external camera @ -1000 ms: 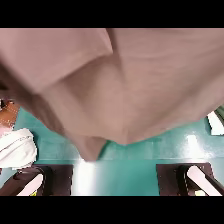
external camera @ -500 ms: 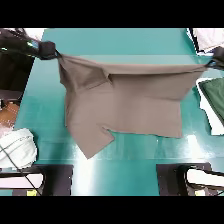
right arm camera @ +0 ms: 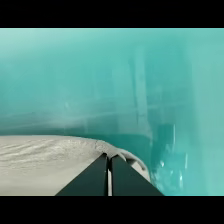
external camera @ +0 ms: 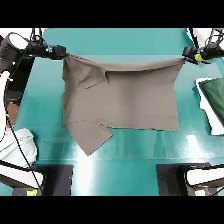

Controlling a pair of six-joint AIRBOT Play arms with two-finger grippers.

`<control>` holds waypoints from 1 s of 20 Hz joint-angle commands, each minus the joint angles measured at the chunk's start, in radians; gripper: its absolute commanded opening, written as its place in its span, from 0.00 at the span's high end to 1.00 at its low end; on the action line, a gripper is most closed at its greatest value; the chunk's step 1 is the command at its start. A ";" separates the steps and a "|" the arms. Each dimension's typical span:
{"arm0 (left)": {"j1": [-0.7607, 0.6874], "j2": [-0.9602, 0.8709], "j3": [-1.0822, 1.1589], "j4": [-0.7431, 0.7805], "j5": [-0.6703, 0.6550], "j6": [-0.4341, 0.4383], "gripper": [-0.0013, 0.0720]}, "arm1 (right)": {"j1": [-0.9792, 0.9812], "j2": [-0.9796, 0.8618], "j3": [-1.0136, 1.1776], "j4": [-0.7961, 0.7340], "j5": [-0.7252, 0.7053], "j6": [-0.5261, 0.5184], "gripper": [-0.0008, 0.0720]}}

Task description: Fold the shirts.

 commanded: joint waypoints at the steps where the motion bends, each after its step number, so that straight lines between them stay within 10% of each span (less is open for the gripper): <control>1: 0.000 -0.009 0.000 0.060 -0.067 0.074 0.95 | 0.006 -0.012 -0.001 -0.042 0.038 -0.023 0.97; 7: 0.000 -0.009 -0.062 0.135 -0.354 0.148 0.95 | 0.018 -0.004 -0.144 -0.038 0.226 -0.083 0.97; 17: 0.000 -0.009 -0.262 0.179 -0.274 0.090 0.94 | 0.026 0.052 -0.349 0.025 0.165 -0.083 0.96; 19: 0.000 -0.009 -0.262 0.177 -0.302 0.075 0.28 | 0.025 0.052 -0.349 0.053 0.184 -0.084 0.86; 20: 0.000 -0.008 -0.262 0.182 -0.323 0.056 0.17 | 0.021 0.053 -0.349 0.060 0.199 -0.084 0.56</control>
